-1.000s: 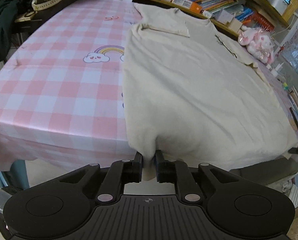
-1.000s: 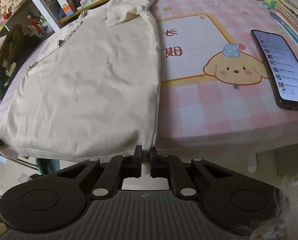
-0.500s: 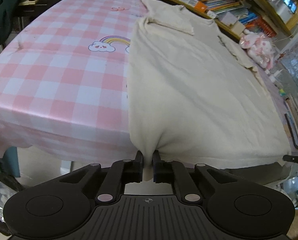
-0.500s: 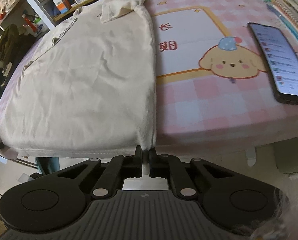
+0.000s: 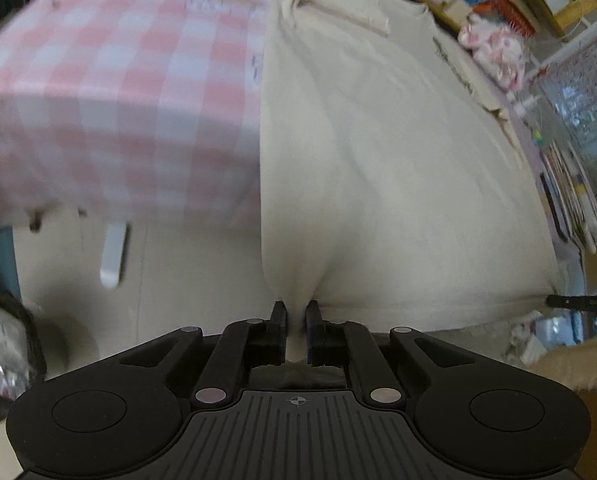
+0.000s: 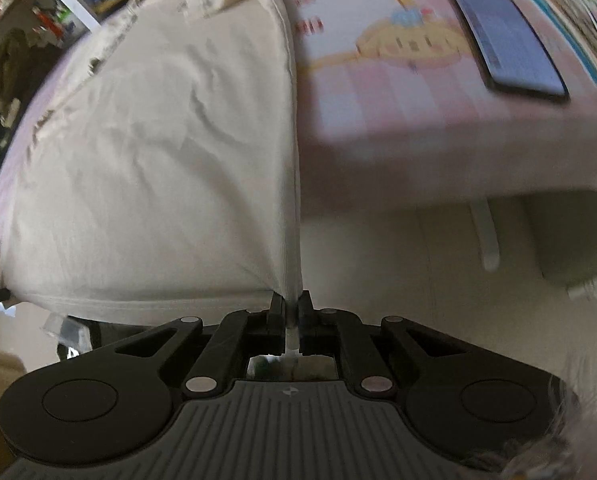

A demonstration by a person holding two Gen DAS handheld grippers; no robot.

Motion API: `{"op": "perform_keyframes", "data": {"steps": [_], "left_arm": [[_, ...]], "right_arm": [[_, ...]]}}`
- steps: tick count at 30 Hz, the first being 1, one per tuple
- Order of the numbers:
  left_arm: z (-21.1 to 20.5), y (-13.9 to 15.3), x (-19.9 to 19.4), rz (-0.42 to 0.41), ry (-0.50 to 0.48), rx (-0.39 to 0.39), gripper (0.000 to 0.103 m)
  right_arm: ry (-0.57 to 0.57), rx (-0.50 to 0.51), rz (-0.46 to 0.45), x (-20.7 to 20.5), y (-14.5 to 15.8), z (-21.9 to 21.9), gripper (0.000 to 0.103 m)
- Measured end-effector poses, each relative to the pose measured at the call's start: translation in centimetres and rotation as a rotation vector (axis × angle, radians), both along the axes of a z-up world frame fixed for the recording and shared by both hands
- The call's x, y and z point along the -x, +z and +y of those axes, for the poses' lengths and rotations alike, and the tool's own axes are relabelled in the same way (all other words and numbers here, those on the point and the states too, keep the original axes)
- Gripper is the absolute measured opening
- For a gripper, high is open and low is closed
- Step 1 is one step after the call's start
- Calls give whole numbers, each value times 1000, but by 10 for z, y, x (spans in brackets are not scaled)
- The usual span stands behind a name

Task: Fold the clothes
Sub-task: 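Lift the held hem with both grippers and fold it toward the collar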

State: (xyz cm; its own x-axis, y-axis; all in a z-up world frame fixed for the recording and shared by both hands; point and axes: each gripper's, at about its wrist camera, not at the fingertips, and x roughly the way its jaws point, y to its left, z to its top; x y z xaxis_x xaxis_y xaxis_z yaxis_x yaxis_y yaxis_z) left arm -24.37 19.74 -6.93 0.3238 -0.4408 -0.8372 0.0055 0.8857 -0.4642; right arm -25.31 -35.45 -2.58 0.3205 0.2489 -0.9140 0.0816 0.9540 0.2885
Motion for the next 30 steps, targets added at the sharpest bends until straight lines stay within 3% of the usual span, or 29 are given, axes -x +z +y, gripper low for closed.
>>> {"op": "perform_keyframes", "data": {"steps": [3,8,12,20,25,30], "left_arm": [[1,0,2,7,-19,32,7],[19,37,-16,-145,14,159,7],[37,74,-40,-320,67,280,8],[51,115,-103,-563,220,449,8],[51,133,-142,-628,280,458,8],[46,140,-174,-647,318,432,8]], "right_arm": [[-11,17,50,11,-6,4,5],[-32,-37,12,17,11,11,5],[-108,-160,-140,10,50,7,5],[-363,-400,-548,-21,119,-18,5],[-391,-448,-697,-70,151,-14,5],[-403,-460,-733,-119,159,-15,5]]}}
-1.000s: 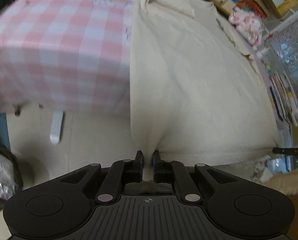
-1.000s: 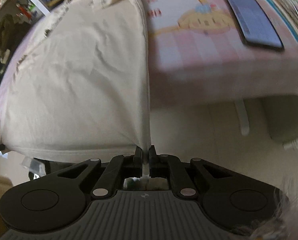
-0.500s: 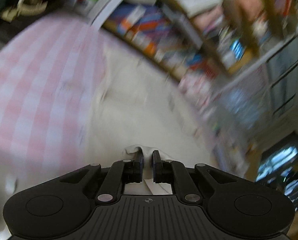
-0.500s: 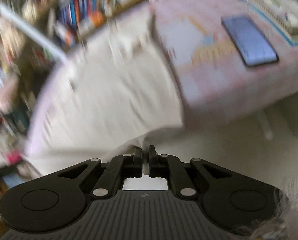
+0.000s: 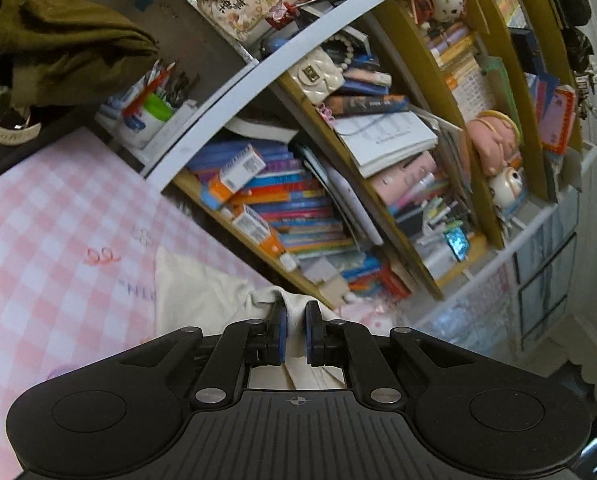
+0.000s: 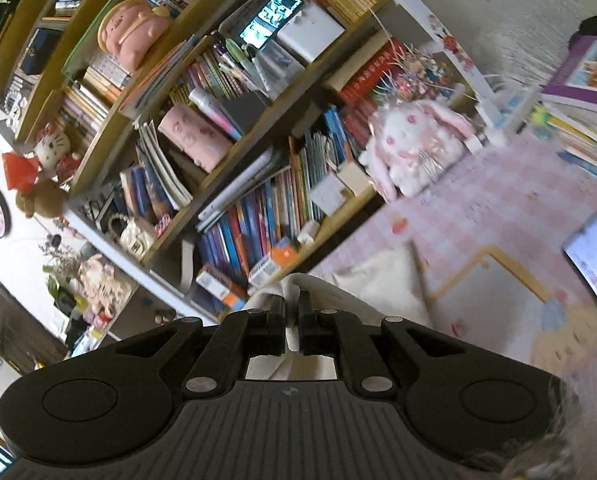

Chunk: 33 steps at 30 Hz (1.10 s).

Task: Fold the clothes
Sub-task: 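Lift the held hem with both grippers and fold it toward the collar, then open both grippers to release the hem and lift them away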

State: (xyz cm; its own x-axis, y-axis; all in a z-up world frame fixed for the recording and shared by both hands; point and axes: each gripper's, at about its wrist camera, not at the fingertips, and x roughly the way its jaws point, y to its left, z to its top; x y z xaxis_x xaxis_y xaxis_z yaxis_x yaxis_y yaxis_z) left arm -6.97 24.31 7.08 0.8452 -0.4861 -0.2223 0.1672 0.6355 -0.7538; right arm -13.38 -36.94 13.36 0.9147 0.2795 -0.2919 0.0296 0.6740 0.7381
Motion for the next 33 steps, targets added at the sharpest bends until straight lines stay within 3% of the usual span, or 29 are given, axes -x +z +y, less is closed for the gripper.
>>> {"op": "perform_keyframes", "data": {"steps": [7,9,11,17,22,24,27,30,33], "left_arm": [[-4,-7,-55,55,130,13,2],[-7,-9,-74,81,161,-23,1],[-13,-15,-93,119,172,-107,1],[-28,-48,-122,296,210,-255,3],[-37,-67,-129,405,237,-326,10],[-44,-70,-130,421,216,-354,26],[-53,-74,-135,449,205,-401,42],[-57,-82,-146,480,210,-423,44],[-65,-91,-161,502,181,-498,41]], "right_arm": [[35,-87,30,-76,-28,-18,5],[55,-103,41,-103,-39,-25,5],[71,-102,74,-129,-54,-29,5],[90,-22,268,-195,-109,-34,5],[100,-10,393,-222,-155,-37,9],[109,-13,411,-227,-164,-40,10],[130,-24,426,-229,-172,-42,25],[162,-28,435,-231,-175,-38,30],[184,1,454,-235,-178,-32,30]]}}
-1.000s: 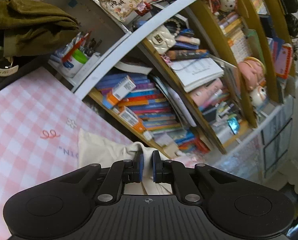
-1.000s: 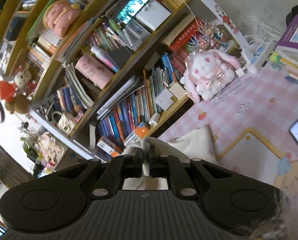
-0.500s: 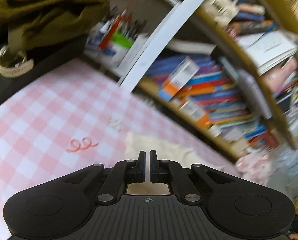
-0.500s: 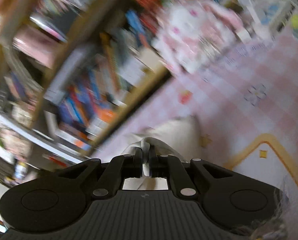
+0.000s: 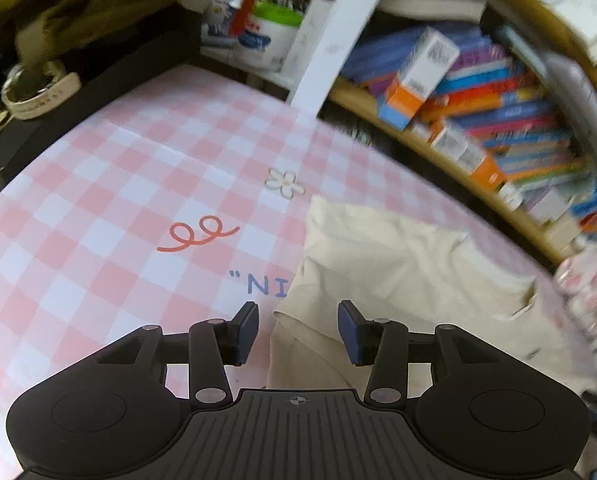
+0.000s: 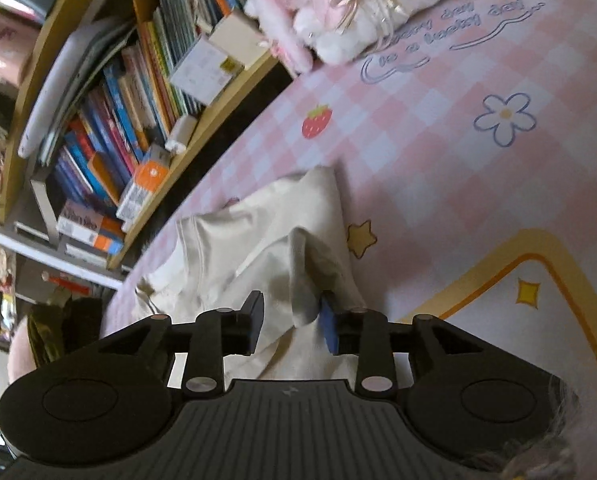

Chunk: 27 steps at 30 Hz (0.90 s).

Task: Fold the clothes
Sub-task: 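Open both grippers to release the hem and lift them away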

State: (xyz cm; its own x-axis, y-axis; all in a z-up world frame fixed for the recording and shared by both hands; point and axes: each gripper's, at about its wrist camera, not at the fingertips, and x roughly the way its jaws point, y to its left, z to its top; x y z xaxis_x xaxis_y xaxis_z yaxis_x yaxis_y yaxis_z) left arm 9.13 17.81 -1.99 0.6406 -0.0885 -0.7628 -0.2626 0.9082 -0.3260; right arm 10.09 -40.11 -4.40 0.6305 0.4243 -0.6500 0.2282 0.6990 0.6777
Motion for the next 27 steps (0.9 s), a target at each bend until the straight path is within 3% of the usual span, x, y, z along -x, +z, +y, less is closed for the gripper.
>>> {"op": "perform_keyframes", "data": {"steps": [1,2,3,4,7,9,12,16,18,20,21,23,24,26,27], "left_arm": [[-4,-2,-4,5,-19,-26,38],[-8,0,-4,-14,-52,-55,17],[-12,2,-4,-37,-88,-84,9],[-14,9,1,-69,-102,-99,9],[-16,34,15,-156,-135,-128,8],[-15,53,20,-190,-158,-121,8],[0,71,11,-259,-133,47,8],[26,77,-22,-331,-30,253,7],[33,71,-46,-313,4,281,9],[41,45,-78,-181,64,308,20],[43,32,-85,-107,103,291,20],[46,9,-97,44,183,244,19],[46,5,-93,49,190,223,19],[33,10,-77,8,137,151,20],[26,13,-68,-13,108,114,20]], "right_arm": [[3,12,5,-2,-1,1,29],[4,18,8,-3,-2,2,28],[5,28,7,-4,-1,3,24],[7,41,5,-4,-1,4,7],[-24,50,-8,1,8,0,5],[-56,-1,-52,13,19,-5,4],[-83,-64,-119,24,39,-11,4],[-129,-149,-197,16,59,-13,4],[-165,-189,-234,2,64,-14,4],[-203,-197,-248,-19,62,-14,4],[-222,-180,-235,-30,57,-11,5],[-235,-42,-134,-53,42,-2,18],[-233,34,-70,-60,33,3,35],[-191,195,-3,-62,24,15,35],[-156,254,-12,-59,24,22,35]]}}
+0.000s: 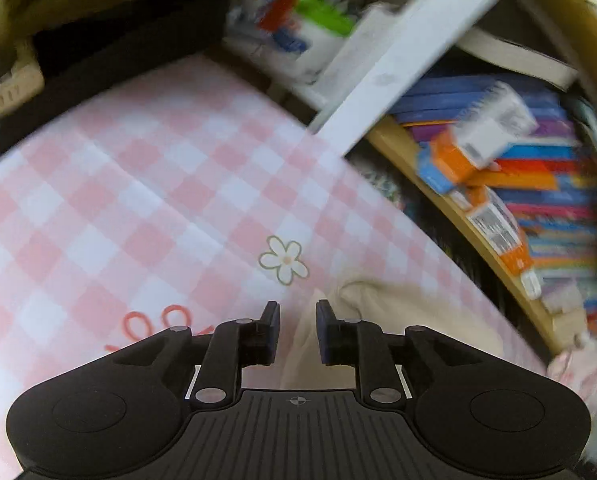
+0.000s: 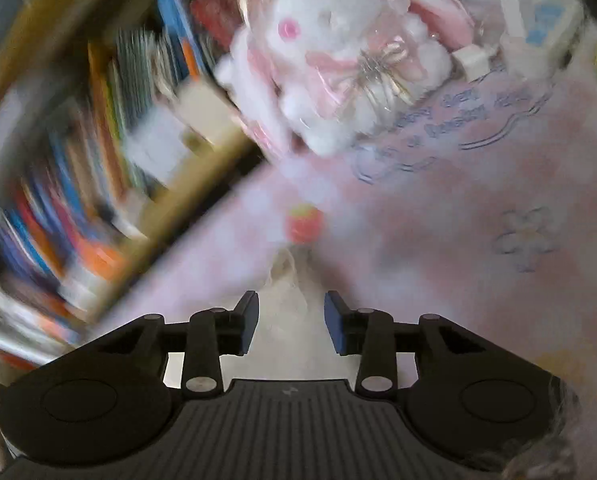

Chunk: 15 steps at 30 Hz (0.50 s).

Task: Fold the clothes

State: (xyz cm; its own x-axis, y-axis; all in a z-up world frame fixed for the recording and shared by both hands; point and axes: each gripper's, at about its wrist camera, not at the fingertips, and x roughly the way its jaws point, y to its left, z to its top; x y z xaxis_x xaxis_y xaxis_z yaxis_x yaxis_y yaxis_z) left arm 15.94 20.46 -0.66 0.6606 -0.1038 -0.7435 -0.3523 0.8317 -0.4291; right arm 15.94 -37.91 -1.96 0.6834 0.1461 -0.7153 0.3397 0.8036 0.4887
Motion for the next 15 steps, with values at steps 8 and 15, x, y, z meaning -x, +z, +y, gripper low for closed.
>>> {"op": "perform_keyframes", "data": {"steps": [8,15], "left_arm": [[-117,5,16,-67,-485,-193,20],[-182,-22,-9,1,-682,-197,21]], "right_arm": [[397,327,-102,15,7,85,37],[634,376,-64,-4,-9,150,37]]}}
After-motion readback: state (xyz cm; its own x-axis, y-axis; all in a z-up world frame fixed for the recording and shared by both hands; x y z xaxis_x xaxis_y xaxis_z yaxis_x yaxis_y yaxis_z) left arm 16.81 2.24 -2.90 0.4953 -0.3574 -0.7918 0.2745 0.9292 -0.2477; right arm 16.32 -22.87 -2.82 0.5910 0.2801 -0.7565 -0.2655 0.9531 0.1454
